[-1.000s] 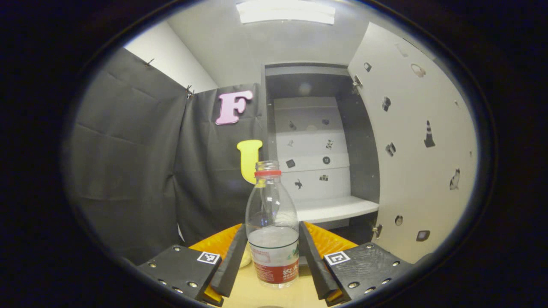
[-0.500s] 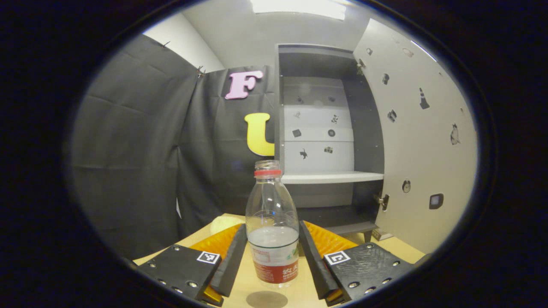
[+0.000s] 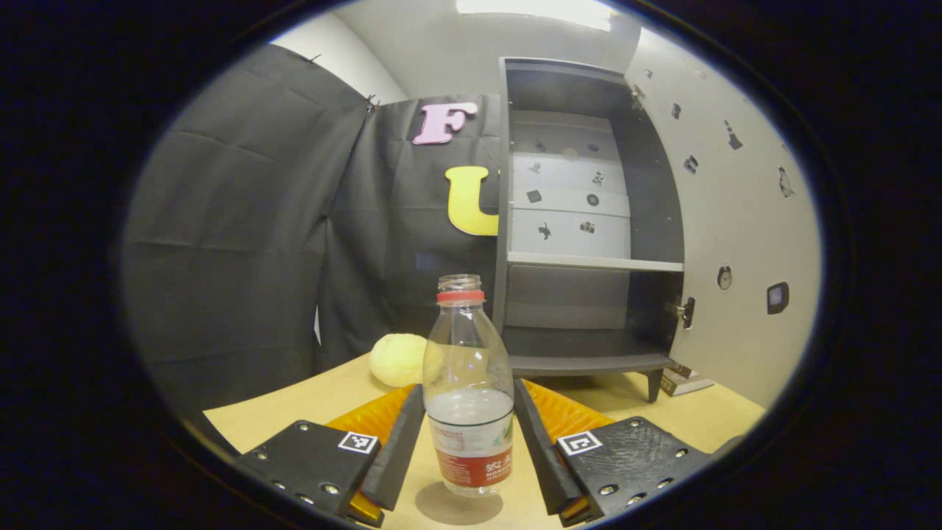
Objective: Open the cabinet door with the right hand, grasp the bottle in the cabinet with the left hand and place it on the coaster, then close the cabinet door with the right hand.
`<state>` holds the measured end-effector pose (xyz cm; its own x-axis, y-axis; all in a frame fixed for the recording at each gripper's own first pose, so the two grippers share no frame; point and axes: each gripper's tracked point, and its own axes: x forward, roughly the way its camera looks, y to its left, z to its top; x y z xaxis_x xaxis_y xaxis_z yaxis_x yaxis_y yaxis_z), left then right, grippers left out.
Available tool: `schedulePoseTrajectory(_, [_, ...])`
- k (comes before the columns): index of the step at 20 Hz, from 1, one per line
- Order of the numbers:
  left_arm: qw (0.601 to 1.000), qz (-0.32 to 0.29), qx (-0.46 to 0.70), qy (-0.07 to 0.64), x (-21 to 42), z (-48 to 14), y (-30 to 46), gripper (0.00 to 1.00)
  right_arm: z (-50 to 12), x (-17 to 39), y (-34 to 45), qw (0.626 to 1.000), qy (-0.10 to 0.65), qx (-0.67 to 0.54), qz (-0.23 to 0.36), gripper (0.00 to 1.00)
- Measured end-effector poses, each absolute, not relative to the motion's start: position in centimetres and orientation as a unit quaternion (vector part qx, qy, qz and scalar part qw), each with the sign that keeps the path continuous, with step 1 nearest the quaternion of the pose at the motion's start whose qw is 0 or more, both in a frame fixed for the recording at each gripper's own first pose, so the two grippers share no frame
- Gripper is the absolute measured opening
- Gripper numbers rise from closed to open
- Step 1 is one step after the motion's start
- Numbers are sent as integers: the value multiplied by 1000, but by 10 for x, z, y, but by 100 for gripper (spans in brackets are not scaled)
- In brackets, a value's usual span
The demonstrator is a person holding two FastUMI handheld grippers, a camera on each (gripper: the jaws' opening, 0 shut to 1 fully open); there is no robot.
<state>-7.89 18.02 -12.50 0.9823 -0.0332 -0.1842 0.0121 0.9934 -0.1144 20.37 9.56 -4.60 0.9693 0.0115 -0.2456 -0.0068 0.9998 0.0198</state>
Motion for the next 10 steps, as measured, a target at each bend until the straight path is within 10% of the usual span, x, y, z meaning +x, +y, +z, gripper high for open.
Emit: schedulePoseTrajectory(10, [991, 10, -64, 116, -87, -142, 183, 71, -68, 208, 94, 988, 149, 39, -2, 98])
